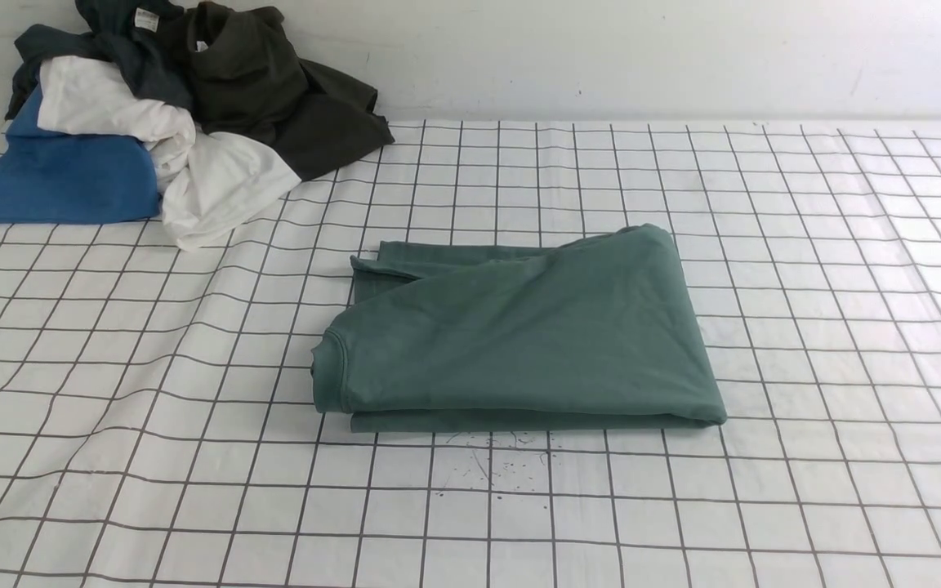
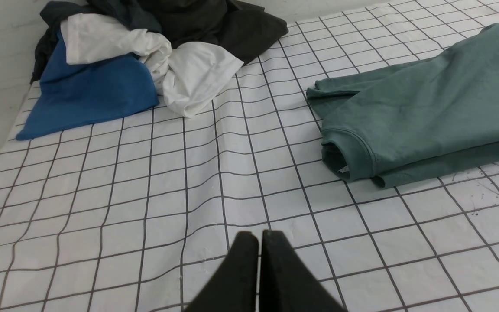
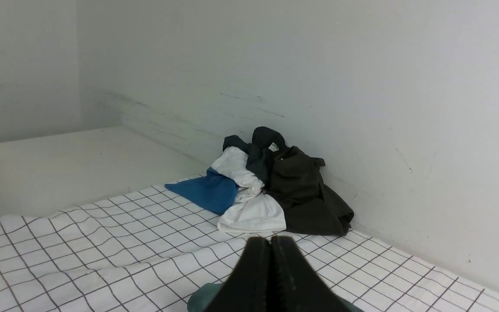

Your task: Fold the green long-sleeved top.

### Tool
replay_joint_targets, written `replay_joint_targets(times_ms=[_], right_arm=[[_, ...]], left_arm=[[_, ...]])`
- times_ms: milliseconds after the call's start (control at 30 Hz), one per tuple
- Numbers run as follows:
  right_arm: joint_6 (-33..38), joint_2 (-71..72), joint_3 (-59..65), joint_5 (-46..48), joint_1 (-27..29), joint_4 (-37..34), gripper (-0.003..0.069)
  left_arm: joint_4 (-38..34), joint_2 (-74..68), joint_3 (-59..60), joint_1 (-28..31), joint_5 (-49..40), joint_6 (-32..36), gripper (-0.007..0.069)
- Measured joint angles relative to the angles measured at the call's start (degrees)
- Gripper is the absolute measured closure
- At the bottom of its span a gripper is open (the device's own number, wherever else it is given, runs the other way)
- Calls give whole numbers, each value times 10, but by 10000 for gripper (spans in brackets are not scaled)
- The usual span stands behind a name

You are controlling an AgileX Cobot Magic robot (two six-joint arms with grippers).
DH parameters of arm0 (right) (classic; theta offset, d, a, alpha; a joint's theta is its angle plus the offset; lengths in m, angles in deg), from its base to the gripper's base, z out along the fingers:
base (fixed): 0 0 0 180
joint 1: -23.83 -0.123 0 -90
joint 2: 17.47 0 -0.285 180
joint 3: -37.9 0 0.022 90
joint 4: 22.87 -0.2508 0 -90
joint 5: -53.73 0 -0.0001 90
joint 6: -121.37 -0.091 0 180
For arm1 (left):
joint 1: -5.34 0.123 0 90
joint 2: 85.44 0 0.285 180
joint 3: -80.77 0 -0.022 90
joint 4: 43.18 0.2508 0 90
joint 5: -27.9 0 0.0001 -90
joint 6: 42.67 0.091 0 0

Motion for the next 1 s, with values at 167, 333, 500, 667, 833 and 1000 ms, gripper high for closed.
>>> replay_joint_targets(times_ms=[167, 333, 500, 667, 833, 1000], right_arm=[[-72, 40, 93, -55, 97, 32, 673], [-162, 91, 208, -69, 257, 87, 673], [-214, 139, 301, -68, 363, 121, 673], [-235, 152, 357, -61, 416, 138, 673], [-228, 152, 357, -52, 421, 138, 673], [-225, 152, 357, -52, 421, 138, 673]], left_arm=[[0, 0, 0, 0, 0, 0, 631], [0, 0, 0, 0, 0, 0, 631], [0, 0, 0, 0, 0, 0, 631], [0, 0, 1, 0, 0, 0, 631], [0, 1, 1, 0, 0, 0, 631], [0, 1, 1, 0, 0, 0, 631]])
